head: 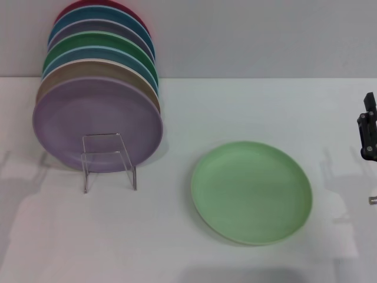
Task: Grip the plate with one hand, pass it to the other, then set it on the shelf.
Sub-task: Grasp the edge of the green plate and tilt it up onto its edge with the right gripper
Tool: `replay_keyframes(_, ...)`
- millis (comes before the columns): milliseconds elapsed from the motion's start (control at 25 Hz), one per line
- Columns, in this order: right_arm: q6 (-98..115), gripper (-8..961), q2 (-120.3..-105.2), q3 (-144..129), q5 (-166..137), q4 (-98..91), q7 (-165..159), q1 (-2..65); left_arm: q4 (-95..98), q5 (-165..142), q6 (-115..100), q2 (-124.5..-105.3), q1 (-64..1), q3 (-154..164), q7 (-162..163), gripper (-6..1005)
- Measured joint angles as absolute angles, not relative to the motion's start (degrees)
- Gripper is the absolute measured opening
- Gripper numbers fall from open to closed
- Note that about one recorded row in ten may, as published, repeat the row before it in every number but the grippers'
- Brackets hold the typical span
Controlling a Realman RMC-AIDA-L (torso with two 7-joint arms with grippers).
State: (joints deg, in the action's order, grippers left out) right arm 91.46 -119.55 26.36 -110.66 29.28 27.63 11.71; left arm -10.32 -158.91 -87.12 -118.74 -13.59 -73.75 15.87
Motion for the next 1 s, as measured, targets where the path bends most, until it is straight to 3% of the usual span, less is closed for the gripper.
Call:
replay_keyframes(760,94.95,534,-119.55,26.9,-110.16,31.86,34.71,9.48,-10.28,-158.95,-87.26,-118.83,-13.35,-73.74,16.25,804)
replay_keyframes(1000,91.19,533,-118.43,27.46,-107.55,42.3,38.43,9.16,-10.17,-159.01,-87.48,-118.83,-13.11,-73.74,16.31,803)
